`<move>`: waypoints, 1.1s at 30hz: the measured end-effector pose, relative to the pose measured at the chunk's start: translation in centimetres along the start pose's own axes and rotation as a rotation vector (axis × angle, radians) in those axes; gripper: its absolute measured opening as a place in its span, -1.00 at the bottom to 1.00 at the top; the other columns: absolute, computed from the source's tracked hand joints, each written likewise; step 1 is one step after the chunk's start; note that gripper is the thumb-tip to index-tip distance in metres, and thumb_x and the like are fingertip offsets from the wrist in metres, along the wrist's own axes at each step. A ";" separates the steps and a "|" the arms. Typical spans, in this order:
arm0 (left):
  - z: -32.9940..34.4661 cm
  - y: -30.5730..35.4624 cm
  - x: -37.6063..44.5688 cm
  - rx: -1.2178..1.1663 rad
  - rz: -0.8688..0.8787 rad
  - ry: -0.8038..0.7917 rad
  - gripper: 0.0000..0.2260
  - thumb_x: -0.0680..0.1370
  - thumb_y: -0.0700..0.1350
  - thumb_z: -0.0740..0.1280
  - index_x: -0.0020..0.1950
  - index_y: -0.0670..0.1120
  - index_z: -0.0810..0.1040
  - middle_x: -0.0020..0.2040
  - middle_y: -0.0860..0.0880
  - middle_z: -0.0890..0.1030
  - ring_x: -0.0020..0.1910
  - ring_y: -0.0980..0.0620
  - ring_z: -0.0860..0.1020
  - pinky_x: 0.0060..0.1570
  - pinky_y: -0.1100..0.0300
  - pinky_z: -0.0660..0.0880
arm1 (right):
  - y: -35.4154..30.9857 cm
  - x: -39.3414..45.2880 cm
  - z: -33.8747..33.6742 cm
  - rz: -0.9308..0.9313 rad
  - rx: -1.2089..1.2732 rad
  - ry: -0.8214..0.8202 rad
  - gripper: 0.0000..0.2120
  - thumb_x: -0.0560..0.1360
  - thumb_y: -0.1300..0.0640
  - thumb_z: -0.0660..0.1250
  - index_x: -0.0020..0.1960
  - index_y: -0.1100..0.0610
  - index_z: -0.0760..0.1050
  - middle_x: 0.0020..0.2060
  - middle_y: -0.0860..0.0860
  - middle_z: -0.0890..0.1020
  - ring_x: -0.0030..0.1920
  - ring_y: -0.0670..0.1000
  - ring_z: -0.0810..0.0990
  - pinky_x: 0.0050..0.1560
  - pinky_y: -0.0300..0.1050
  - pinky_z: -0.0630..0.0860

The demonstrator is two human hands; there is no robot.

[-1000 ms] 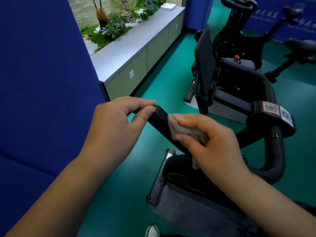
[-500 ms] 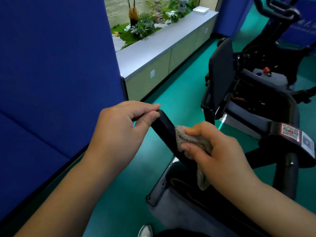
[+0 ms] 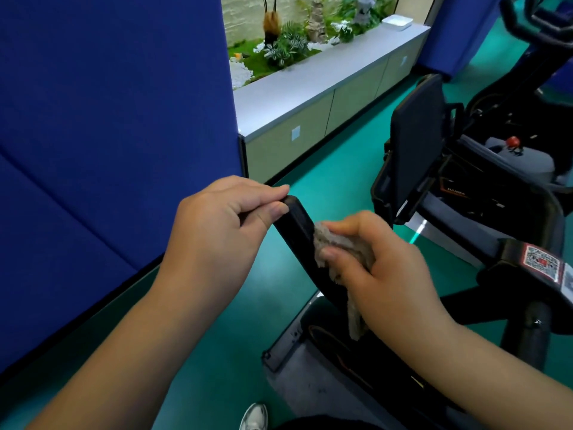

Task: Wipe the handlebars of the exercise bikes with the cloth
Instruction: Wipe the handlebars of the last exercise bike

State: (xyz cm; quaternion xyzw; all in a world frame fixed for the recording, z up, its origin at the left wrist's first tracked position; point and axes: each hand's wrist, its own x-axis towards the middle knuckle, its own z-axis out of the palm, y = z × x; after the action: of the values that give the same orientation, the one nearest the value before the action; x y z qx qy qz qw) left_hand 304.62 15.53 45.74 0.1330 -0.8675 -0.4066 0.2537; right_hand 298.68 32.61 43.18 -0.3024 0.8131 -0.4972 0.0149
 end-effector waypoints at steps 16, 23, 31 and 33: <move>0.1 0.1 -0.1 -0.006 0.035 0.018 -0.83 0.47 -0.16 0.42 0.03 0.03 0.67 -0.11 0.17 0.59 -0.06 0.26 0.54 -0.11 0.52 0.37 | -0.5 4.2 1.7 0.102 0.152 -0.102 -0.79 0.61 0.15 0.20 0.10 0.01 0.59 -0.04 -0.19 0.65 0.02 -0.26 0.56 0.05 -0.45 0.40; 0.0 0.1 -0.2 -0.011 0.029 0.008 -0.83 0.48 -0.15 0.41 0.04 0.03 0.67 -0.11 0.18 0.60 -0.05 0.26 0.54 -0.11 0.53 0.36 | 1.4 0.8 -0.3 0.163 0.033 -0.225 -0.84 0.59 0.08 0.23 0.09 -0.08 0.54 -0.15 -0.13 0.65 -0.11 -0.15 0.59 -0.06 -0.19 0.51; -0.1 -0.1 0.0 -0.016 -0.004 -0.012 -0.82 0.48 -0.14 0.41 0.04 0.06 0.67 -0.14 0.16 0.58 -0.08 0.26 0.52 -0.13 0.52 0.35 | -1.8 2.6 1.0 0.032 0.126 0.004 -0.74 0.47 0.18 0.43 0.11 -0.08 0.58 -0.12 -0.29 0.64 -0.08 -0.31 0.59 -0.04 -0.48 0.43; -0.1 -0.1 0.1 -0.015 -0.002 -0.018 -0.83 0.48 -0.14 0.41 0.04 0.05 0.67 -0.15 0.16 0.58 -0.09 0.26 0.51 -0.14 0.53 0.35 | -1.0 0.9 0.6 0.034 0.048 0.011 -0.72 0.42 0.16 0.47 0.07 -0.10 0.57 -0.12 -0.36 0.62 -0.09 -0.34 0.58 -0.07 -0.51 0.42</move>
State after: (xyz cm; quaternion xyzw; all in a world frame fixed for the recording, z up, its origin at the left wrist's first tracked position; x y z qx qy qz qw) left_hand 304.63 15.33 45.77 0.1282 -0.8665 -0.4147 0.2465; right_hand 298.68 31.34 43.91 -0.2854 0.8061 -0.5177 0.0260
